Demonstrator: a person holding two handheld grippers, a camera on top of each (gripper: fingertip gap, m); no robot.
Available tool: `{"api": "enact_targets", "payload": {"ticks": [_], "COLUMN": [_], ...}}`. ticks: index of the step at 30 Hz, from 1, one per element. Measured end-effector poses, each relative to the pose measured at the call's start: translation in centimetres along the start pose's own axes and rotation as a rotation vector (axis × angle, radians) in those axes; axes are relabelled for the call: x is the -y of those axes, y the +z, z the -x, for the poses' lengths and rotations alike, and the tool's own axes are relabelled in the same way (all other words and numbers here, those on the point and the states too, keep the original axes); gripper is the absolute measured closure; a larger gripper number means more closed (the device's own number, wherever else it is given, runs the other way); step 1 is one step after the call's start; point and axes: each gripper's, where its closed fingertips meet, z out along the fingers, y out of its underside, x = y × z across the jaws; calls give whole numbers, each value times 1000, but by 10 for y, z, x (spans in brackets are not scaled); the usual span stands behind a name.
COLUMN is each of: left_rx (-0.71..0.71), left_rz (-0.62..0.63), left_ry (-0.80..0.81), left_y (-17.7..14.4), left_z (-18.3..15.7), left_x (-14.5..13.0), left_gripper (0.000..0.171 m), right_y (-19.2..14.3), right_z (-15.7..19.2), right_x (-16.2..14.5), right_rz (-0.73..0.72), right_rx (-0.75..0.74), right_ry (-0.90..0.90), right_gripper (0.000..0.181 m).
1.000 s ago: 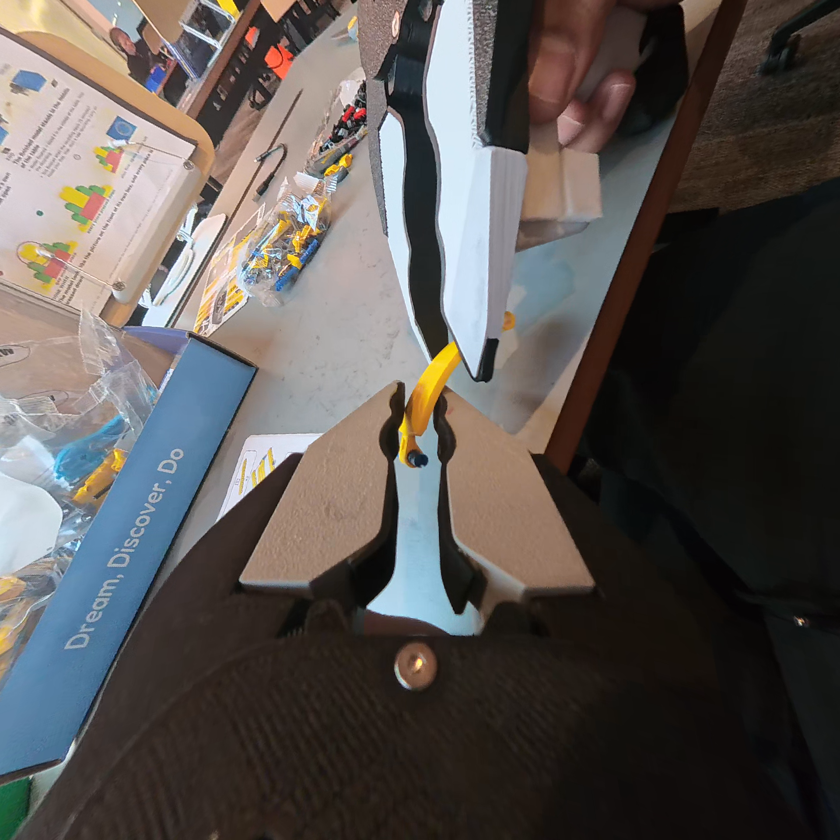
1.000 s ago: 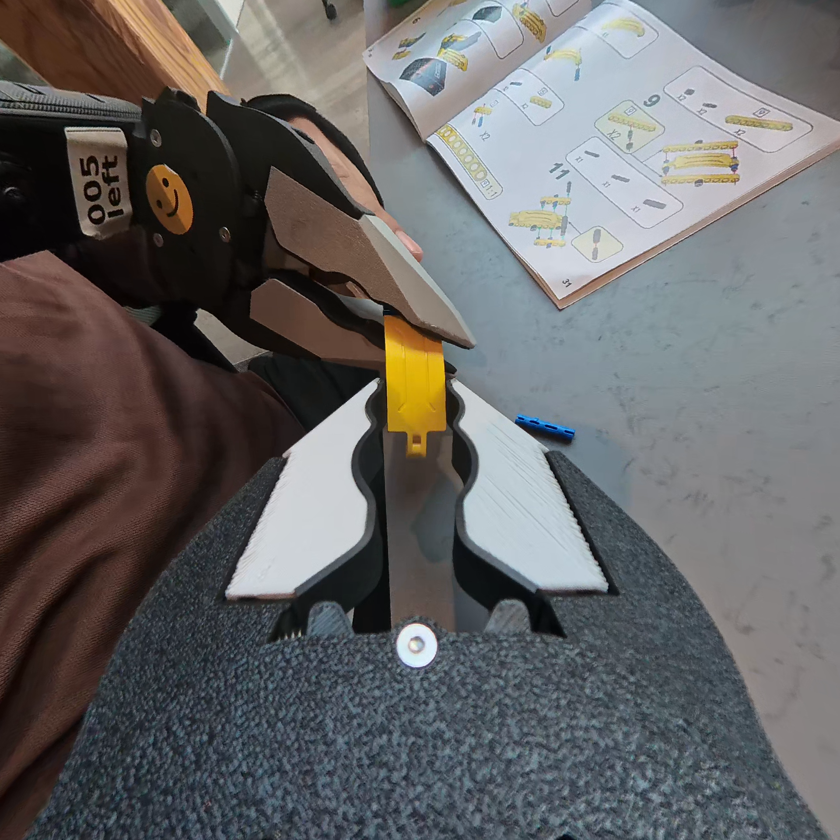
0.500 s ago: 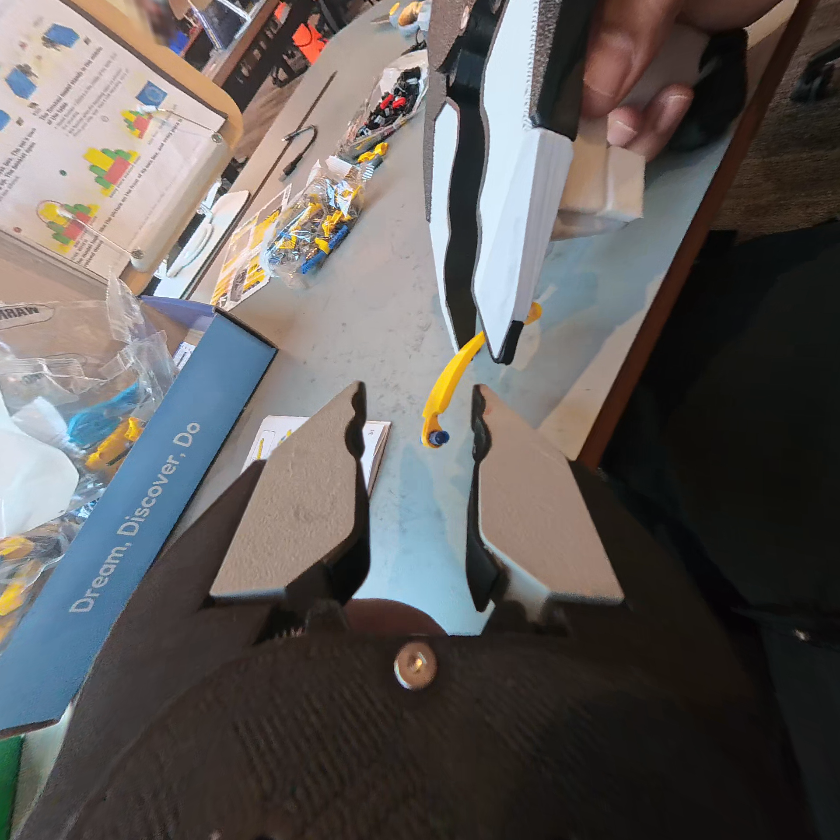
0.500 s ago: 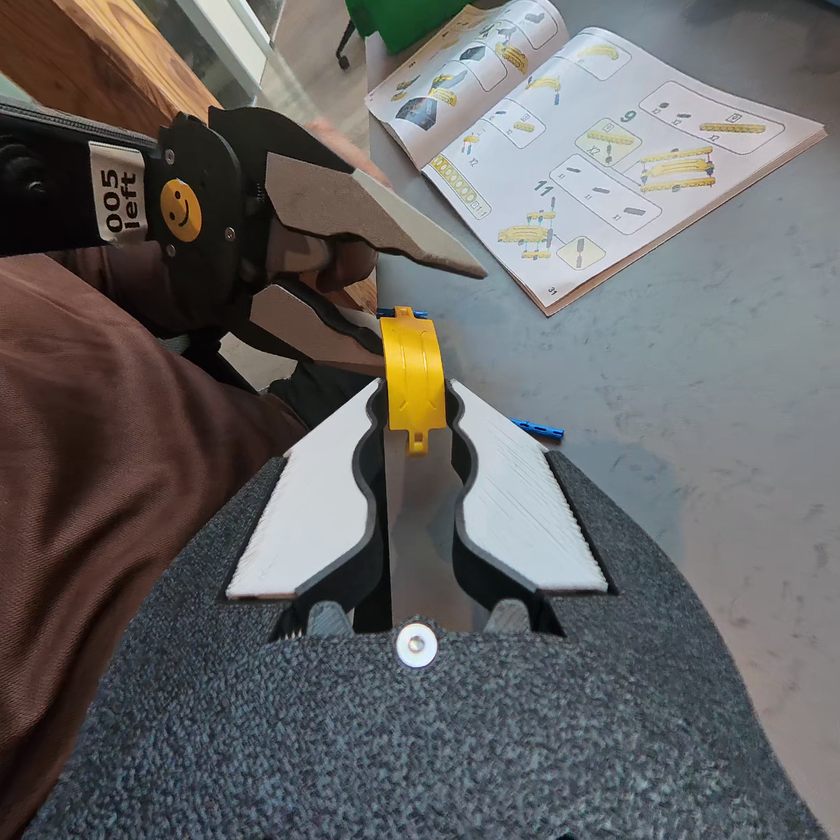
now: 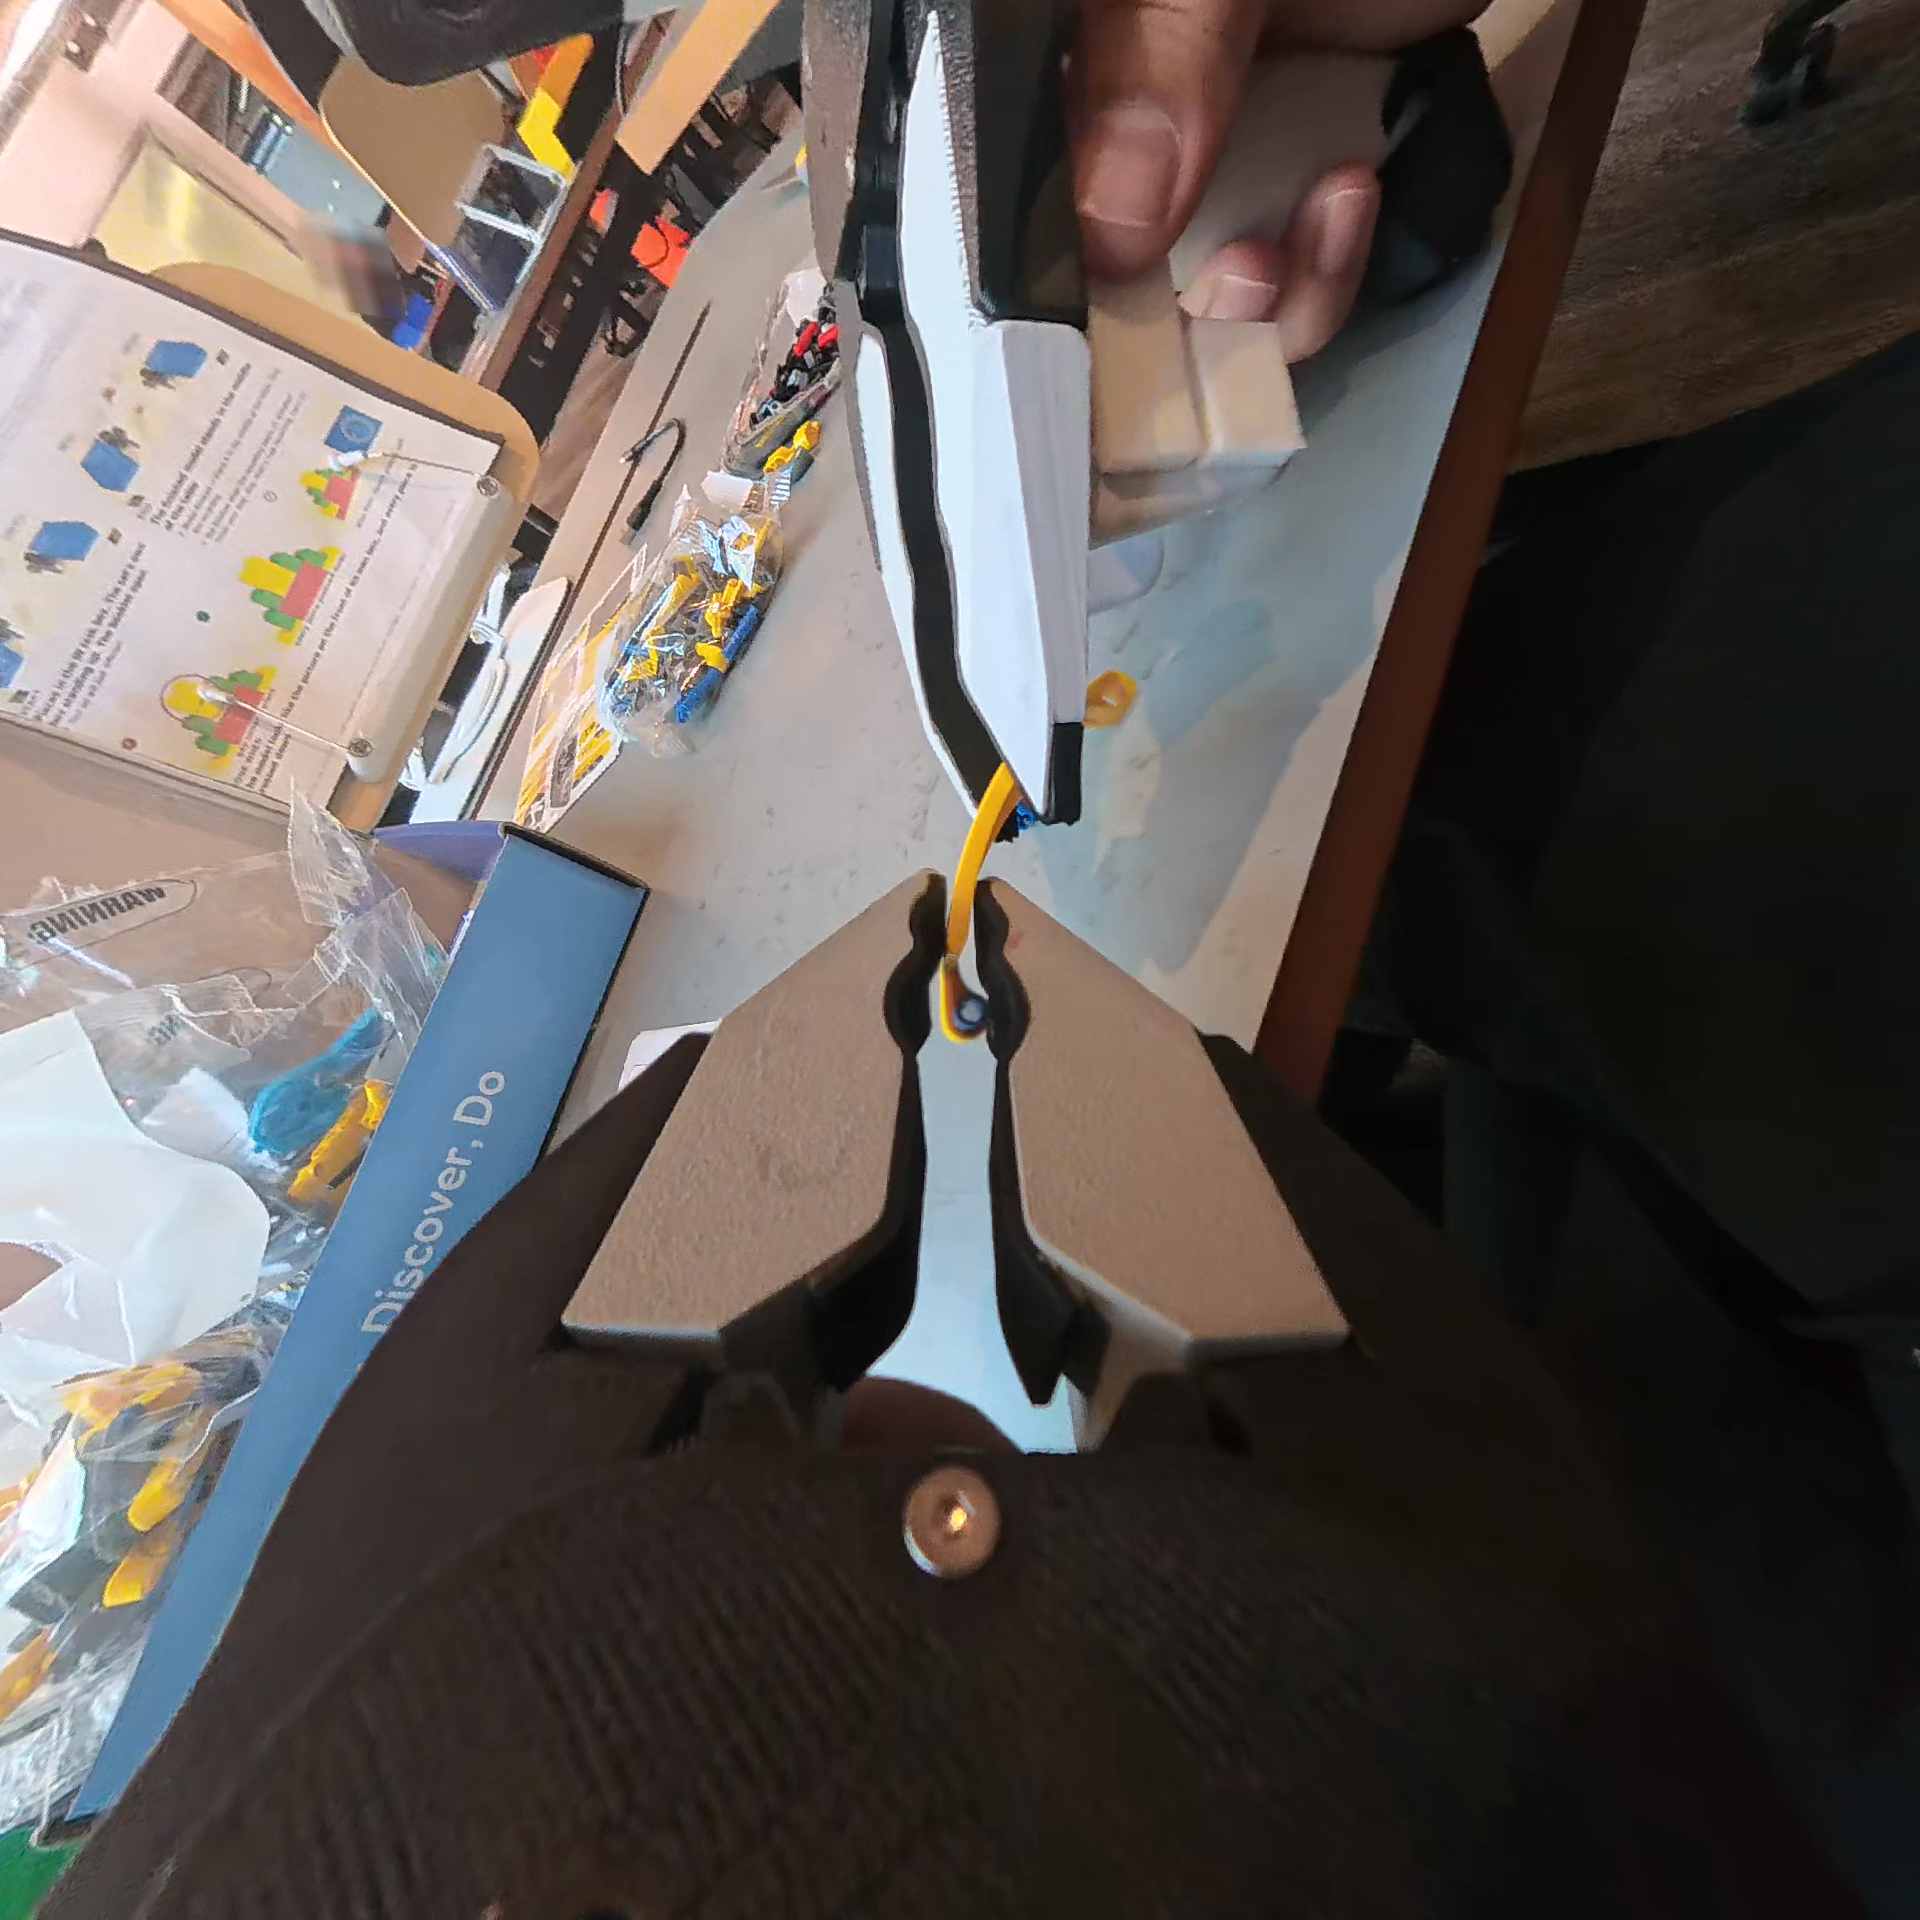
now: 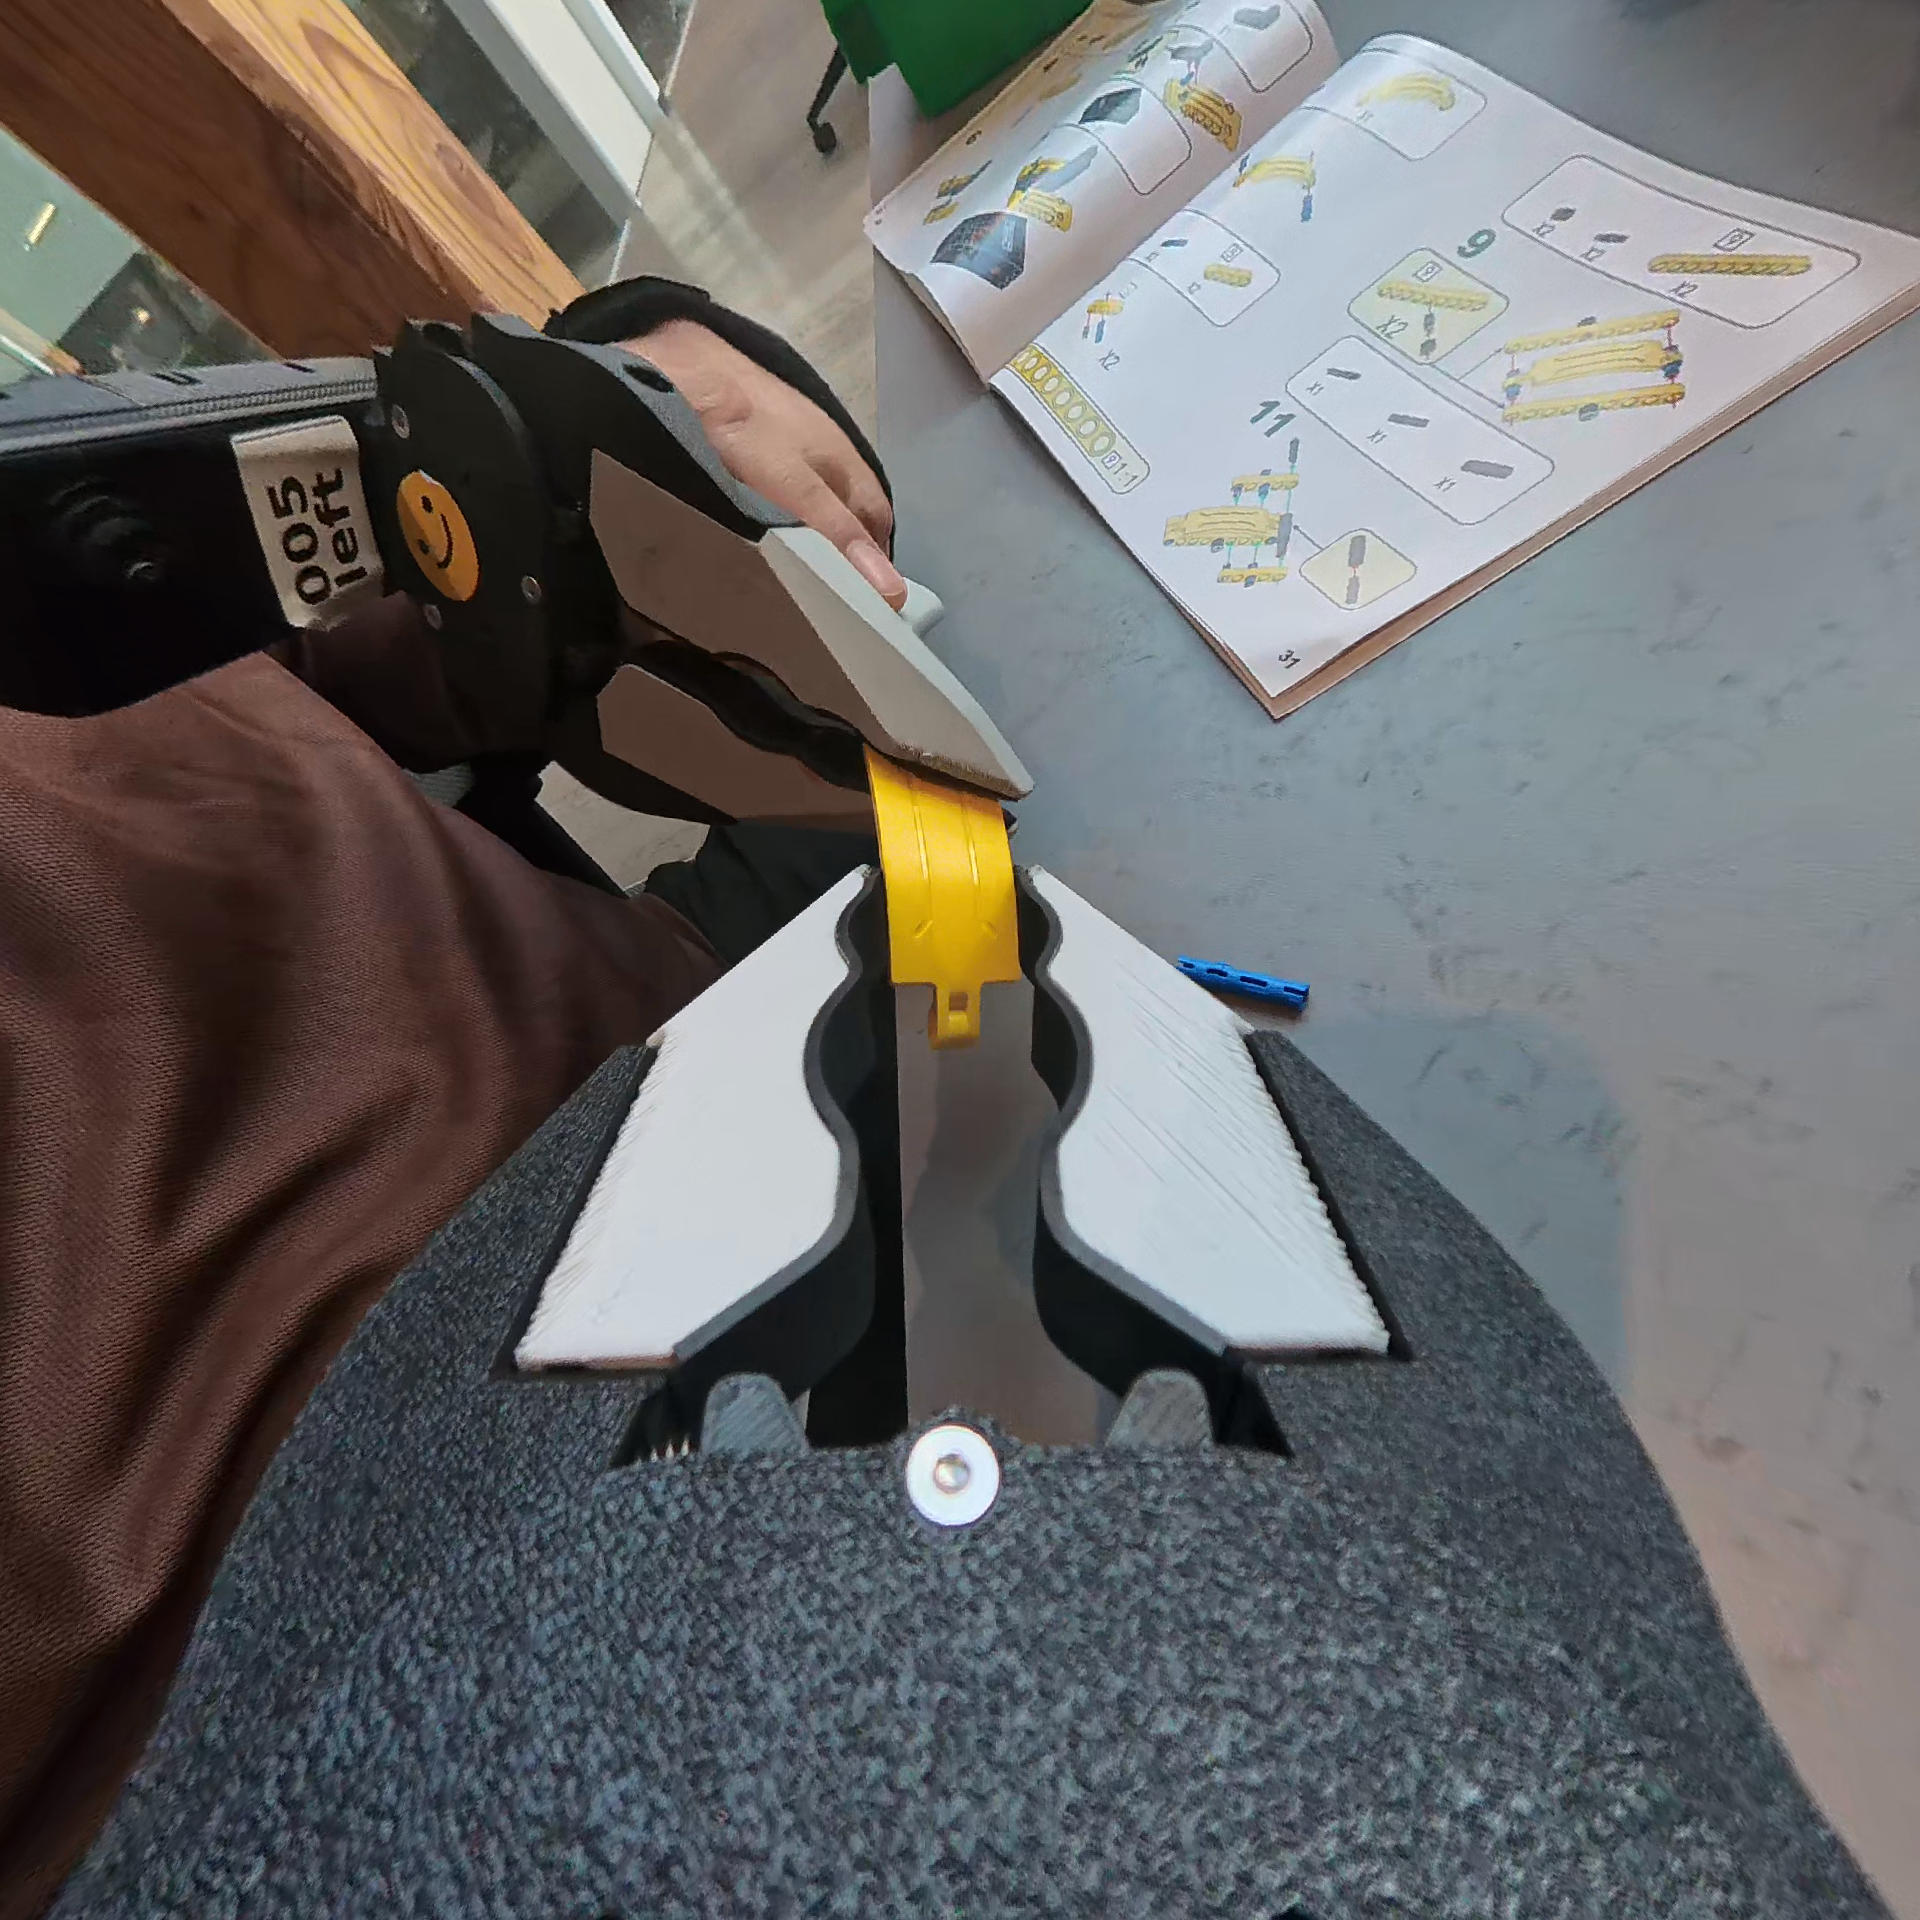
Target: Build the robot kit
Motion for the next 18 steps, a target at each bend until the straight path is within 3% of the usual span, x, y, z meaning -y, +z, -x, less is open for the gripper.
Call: {"api": "enact_targets", "payload": {"ticks": [8,13,18], "left_rx": [-16,19,62], "left_rz": [60,137,207], "left_ry": [-96,-165,-135], "left_y": [1,2,5], "left_z": [9,22,25], "left_x": [-11,-29,-43], "left_gripper": [171,171,171], "right_y": [-6,-22,-29], "right_z": [-7,-24,-31], "right_x": [3,0,-4], "right_rz": [-30,1,-21], "right_rx": [-66,-272,-451], "right_ry": [-17,-138,-194], "right_gripper": [153,153,153]}}
